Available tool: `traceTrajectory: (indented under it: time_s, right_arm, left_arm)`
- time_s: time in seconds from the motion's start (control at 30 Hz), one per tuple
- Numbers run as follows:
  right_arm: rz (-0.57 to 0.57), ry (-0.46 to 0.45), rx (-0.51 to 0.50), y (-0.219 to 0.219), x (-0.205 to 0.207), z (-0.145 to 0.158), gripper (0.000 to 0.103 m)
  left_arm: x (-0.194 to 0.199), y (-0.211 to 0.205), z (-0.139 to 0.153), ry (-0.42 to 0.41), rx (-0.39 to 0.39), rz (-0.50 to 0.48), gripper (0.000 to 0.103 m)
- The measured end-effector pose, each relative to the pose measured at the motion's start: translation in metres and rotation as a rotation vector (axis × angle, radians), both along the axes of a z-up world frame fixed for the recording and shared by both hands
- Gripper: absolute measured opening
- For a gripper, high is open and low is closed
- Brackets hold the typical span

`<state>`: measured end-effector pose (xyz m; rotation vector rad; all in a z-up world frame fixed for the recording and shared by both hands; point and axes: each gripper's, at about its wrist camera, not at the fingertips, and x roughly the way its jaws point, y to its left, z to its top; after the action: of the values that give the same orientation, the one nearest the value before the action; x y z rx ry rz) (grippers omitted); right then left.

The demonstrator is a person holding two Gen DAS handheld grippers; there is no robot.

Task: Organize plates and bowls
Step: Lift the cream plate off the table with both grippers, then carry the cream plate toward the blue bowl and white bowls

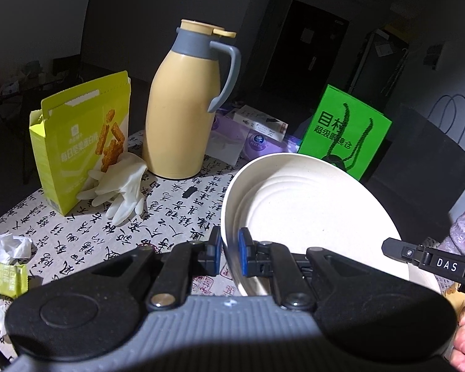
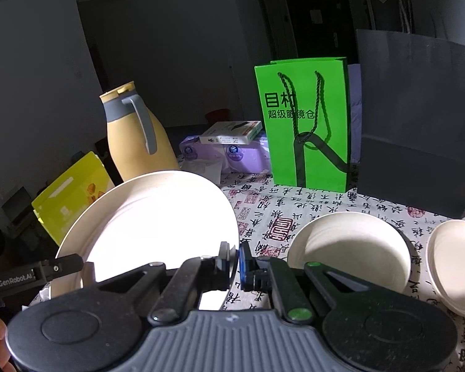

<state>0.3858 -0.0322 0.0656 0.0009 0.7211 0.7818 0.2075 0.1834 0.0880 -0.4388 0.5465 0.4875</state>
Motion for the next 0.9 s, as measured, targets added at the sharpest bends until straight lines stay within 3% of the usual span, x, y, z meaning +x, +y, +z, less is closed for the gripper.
traceTrajectory:
  time_s: [0.9]
  right_arm:
    - [-0.039,-0.054,0.044,-0.078,-0.076,0.031,0.006]
  left_arm:
    - [-0.071,-0.07,0.028,-0.066,0.047,-0.04,0.012]
